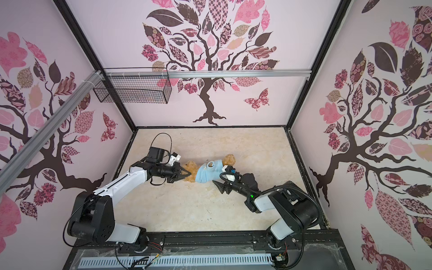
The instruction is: Dress the teddy bear
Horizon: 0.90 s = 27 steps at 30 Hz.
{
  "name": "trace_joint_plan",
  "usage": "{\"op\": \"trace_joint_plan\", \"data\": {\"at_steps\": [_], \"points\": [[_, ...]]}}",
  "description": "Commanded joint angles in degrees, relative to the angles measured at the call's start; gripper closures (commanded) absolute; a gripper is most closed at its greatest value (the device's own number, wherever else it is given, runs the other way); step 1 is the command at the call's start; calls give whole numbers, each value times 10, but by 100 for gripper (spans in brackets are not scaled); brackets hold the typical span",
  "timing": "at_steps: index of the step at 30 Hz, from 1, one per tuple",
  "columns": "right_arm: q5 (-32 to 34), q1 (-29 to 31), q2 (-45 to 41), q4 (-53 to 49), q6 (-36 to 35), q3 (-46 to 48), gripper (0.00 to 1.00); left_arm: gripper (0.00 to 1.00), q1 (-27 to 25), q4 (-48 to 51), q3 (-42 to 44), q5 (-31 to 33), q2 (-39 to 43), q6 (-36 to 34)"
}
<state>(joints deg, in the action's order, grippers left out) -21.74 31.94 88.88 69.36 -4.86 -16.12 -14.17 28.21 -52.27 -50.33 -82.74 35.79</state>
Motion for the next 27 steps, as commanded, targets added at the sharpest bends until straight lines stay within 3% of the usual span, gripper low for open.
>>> {"op": "trace_joint_plan", "data": {"at_steps": [1,8,15,17,21,23,27], "points": [[-39,-4,26,41,-35,-18,12,100,-10,-12,7,-23,12,-12],[-156,-35,86,130,-6,-47,14,100,-21,0,-2,-23,5,-27],[-217,-30,126,151,37,-86,28,100,-28,3,-8,-15,-7,-36],[-214,-24,123,144,35,-87,36,100,-29,2,-9,-14,-11,-36],[-172,0,105,112,5,-68,65,100,-29,0,-14,-2,-17,-34],[-144,8,95,118,-3,-49,73,100,-29,6,-15,21,-13,-37],[-102,22,63,127,-21,-4,85,60,-29,31,-8,106,14,-54]]}}
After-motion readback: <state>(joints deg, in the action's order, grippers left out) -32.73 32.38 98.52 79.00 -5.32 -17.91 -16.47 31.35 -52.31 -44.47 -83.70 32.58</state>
